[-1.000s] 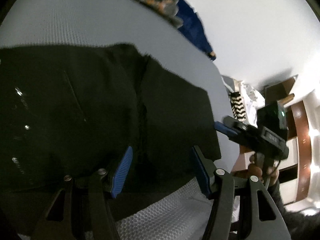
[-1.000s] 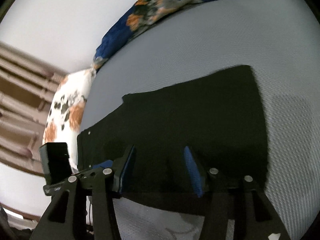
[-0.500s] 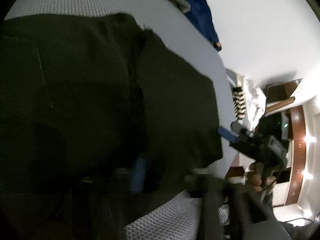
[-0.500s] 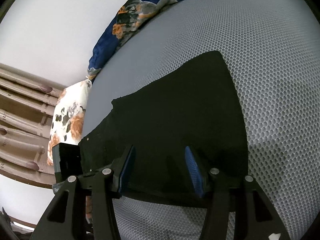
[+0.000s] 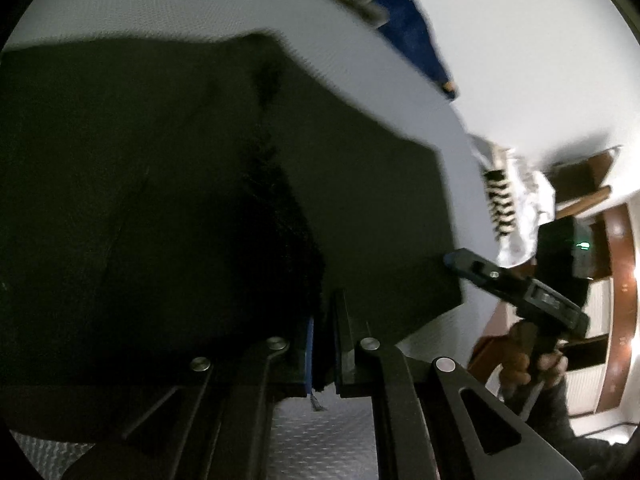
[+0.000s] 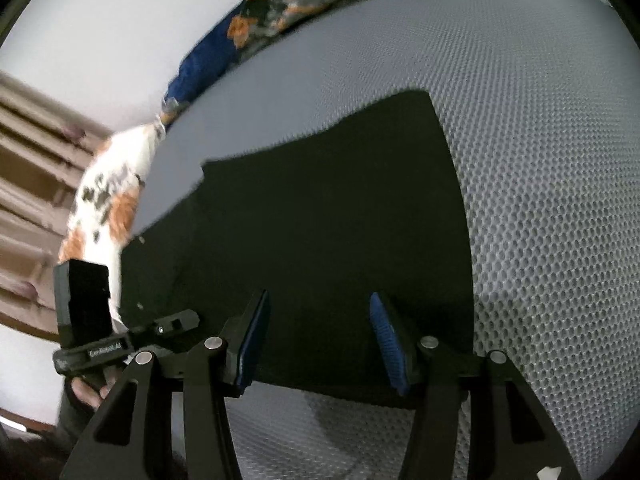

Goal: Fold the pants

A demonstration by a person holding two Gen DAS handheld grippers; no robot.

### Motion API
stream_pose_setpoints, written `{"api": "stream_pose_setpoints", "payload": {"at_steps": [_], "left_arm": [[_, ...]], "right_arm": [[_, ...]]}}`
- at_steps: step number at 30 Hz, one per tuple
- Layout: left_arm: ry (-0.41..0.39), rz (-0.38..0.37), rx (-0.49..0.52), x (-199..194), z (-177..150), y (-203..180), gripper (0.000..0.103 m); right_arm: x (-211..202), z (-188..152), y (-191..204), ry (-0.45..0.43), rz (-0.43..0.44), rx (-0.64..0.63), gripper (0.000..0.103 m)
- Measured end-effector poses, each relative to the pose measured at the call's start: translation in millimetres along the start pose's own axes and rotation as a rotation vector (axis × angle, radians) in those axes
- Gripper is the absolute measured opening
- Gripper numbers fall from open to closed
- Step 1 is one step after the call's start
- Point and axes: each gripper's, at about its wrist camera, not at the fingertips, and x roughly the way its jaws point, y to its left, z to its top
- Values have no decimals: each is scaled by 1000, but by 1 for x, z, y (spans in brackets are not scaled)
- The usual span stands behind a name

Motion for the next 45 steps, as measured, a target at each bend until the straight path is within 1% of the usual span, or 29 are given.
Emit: {"api": "stream_pose_setpoints", "payload": {"at_steps": [1,3,5,6,8,11,12,13,15,17,18,20,23,25,27,31,34,36,41,43,45], "left_arm": [[5,6,0,3,-2,4,7],[-4,19,9,4,-2,2,8],[-7,59,42,3,0,-4,10],[-15,77,57,2,1,-7,13],[-54,144,107,-5,4,-14,20],[-144,194,167,-18,15,-18,21],[-173,208,182,-19,20,-22,21],[-200,221,198,-18,27,-26,22],[-234,256,231,-13,38,-34,27],[-259,290,260,-5,51,-39,28],[-264,296,274,-1,56,-41,28],[-266,318,302,9,68,-41,28],[-238,354,323,30,83,-39,28],[-213,373,307,38,91,-30,28],[-231,379,325,41,91,-29,28],[-217,418,359,40,87,-36,28],[-213,402,367,31,69,-39,33],[-212,400,375,25,52,-40,39],[-189,423,363,19,12,-34,40],[-199,416,341,12,-3,-29,40],[-207,400,302,1,-12,-22,40]], "right_arm": [[5,-2,1,10,-24,-13,49],[7,-3,7,2,-56,-46,49],[8,0,12,14,-73,-69,49],[5,4,15,2,-78,-79,49],[-1,16,20,-38,-105,-108,49],[-5,37,24,-96,-169,-153,49],[-5,42,25,-103,-181,-159,49],[-3,51,26,-112,-201,-172,49],[0,64,27,-134,-238,-187,49],[7,76,29,-144,-285,-206,48],[13,83,27,-141,-308,-214,48],[23,90,22,-124,-321,-208,46],[34,96,12,-100,-338,-195,41],[34,96,11,-105,-342,-200,41],[33,96,11,-106,-339,-198,41],[29,94,15,-107,-340,-197,42],[19,82,22,-116,-324,-203,42],[10,68,25,-123,-314,-209,43],[3,33,27,-88,-279,-198,44],[7,17,28,-49,-263,-192,45],[12,1,32,-27,-244,-189,45]]}}
